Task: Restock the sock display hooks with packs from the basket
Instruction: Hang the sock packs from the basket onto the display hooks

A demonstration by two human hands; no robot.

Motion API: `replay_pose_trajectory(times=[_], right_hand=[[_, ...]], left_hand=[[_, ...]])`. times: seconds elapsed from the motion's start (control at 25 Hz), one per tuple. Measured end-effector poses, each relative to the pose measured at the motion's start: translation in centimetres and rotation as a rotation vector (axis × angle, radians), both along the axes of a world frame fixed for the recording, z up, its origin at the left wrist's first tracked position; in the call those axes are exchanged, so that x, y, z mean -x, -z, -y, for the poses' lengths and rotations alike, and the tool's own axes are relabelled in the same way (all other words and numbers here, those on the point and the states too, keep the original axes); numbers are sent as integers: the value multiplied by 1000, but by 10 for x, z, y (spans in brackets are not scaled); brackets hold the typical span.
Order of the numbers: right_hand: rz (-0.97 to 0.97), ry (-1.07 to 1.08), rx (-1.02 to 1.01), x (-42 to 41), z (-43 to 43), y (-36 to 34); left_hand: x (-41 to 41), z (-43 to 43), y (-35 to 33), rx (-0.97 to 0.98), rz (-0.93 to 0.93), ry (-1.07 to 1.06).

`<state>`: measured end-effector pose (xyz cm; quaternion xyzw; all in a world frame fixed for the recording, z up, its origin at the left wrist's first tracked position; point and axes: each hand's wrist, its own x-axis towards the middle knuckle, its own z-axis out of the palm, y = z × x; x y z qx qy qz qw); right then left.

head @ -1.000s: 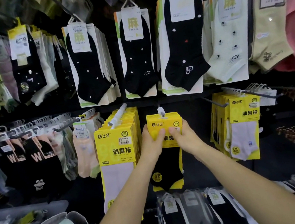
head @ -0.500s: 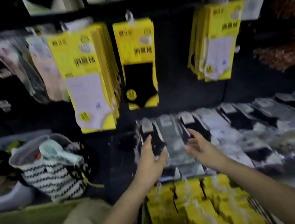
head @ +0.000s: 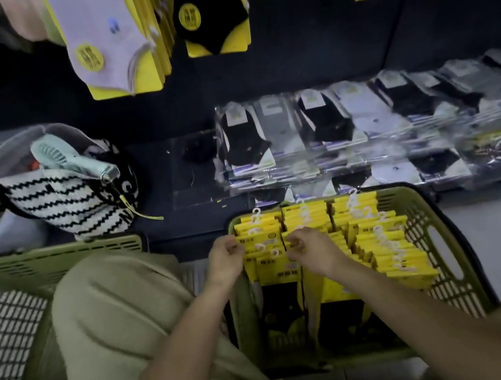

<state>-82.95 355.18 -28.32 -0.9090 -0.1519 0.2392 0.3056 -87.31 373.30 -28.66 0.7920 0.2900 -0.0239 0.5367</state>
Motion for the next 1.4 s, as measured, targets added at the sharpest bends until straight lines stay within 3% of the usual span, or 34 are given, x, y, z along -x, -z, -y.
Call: replay_pose_trajectory(times=[0.2,0.4,0.48,0.8,1.04,1.28,1.4], right_hand=[[-44,47,63,10,-10,25],[129,-24,327,15,-17,33],[133,-11,339,18,-19,35],[80,31,129,21,-3,41],[58,46,47,23,6,48],[-79,95,6,16,6,36],[-74,203,-294,11,-2,14]], left_hand=[[1,6,18,-73,-88,221],[-8,5,24,-207,-95,323],[-8,4,29,-246,-145,382],[6,25,55,-209,-351,477],[11,31,58,-319,-272,404],[-7,7,-4,-429,-168,366],[-19,-11,-47,-180,-24,360]])
